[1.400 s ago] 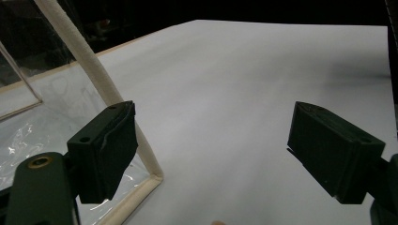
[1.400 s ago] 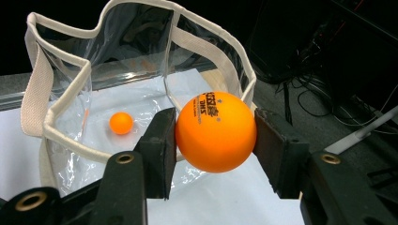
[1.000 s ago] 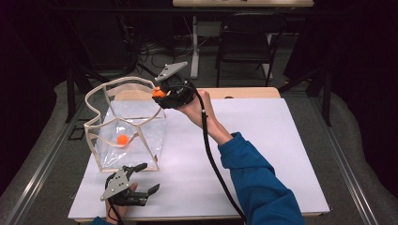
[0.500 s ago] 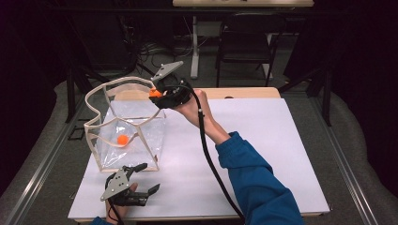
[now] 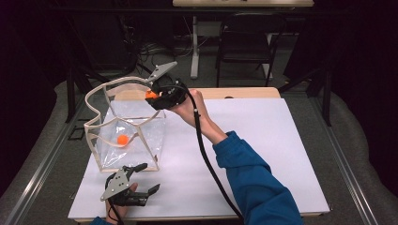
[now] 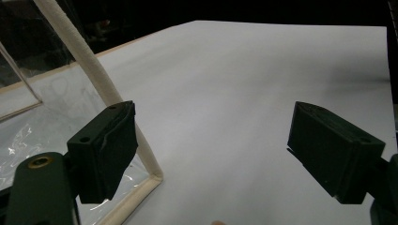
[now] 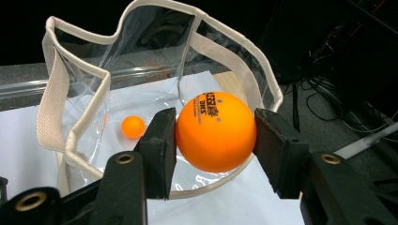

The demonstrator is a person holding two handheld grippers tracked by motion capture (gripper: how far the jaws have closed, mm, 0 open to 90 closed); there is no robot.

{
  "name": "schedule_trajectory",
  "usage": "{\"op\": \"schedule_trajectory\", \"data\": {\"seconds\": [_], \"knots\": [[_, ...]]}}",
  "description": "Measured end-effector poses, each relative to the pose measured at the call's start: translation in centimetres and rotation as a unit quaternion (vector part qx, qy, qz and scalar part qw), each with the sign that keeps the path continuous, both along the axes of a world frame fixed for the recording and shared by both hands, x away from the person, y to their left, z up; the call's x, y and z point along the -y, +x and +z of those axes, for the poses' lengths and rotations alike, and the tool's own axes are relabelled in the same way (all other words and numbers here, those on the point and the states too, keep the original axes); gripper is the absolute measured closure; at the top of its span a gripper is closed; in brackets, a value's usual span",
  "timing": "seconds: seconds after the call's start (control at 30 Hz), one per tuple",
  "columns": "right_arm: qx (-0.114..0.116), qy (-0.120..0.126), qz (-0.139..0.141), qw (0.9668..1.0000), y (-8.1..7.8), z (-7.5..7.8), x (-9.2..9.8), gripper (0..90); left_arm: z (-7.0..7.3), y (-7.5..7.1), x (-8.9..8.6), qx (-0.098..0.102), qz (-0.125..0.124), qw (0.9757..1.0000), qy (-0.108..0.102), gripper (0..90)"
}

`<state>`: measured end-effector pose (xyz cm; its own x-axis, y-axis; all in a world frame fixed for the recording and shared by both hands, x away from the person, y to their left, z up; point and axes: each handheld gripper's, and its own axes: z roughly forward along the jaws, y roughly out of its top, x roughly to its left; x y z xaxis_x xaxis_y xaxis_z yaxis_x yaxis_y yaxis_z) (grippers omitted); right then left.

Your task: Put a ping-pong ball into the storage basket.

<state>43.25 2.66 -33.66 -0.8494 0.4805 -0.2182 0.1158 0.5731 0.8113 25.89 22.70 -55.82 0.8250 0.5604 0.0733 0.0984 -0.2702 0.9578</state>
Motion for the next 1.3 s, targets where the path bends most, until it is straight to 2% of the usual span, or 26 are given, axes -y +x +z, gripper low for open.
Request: {"op": "schedule_trajectory", "data": {"seconds": [0.8, 1.3], "knots": [[-0.015, -0.019, 0.013, 0.9996, 0.1, -0.8, -1.5, 50.6, 0.0, 0.0, 0.0, -0.001, -0.002, 1.0000, -0.001, 16.1], [-0.036, -0.036, 0.017, 0.9986, 0.3, -1.5, -2.3, 50.5, 0.0, 0.0, 0.0, -0.001, -0.002, 1.0000, -0.001, 16.1]]}}
